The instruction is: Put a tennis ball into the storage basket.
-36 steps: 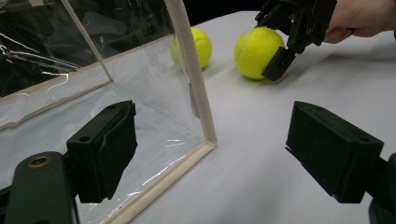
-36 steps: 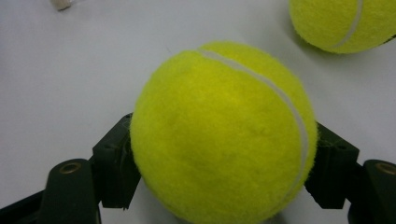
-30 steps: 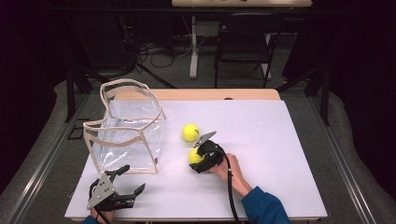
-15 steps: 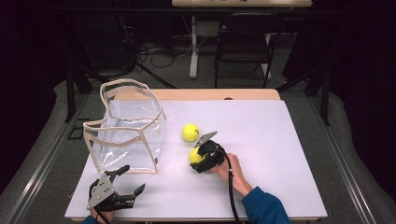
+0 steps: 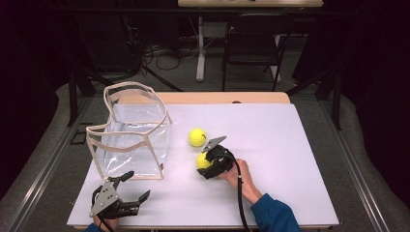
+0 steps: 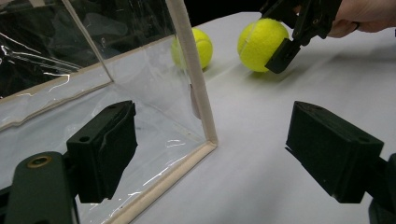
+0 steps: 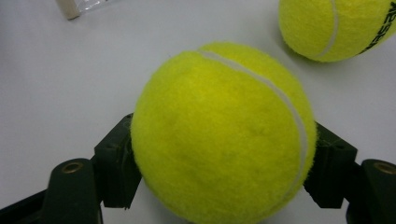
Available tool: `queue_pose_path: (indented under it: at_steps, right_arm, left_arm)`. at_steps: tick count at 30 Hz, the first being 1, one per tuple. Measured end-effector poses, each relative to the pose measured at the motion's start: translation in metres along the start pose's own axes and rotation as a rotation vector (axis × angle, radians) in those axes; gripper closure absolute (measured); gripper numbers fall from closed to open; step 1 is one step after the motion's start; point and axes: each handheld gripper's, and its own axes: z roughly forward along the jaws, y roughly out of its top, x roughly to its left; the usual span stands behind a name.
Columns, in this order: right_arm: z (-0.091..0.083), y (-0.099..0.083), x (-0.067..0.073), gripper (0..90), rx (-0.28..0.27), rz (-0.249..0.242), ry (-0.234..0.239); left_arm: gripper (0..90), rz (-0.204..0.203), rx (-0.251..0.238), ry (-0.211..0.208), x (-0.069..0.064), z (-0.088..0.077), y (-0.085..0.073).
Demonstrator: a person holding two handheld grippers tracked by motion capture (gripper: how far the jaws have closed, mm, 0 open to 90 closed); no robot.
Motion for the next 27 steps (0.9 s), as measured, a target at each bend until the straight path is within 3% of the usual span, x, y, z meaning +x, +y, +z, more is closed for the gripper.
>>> queue_pose_path:
  at_steps: [27]
  right_arm:
    - [-0.0103, 0.0007, 0.0012, 25.5, -0.035, -0.002, -0.007]
  left_arm:
    - [15.9, 0.001, 0.001, 0.0, 0.0003, -0.0006, 0.0]
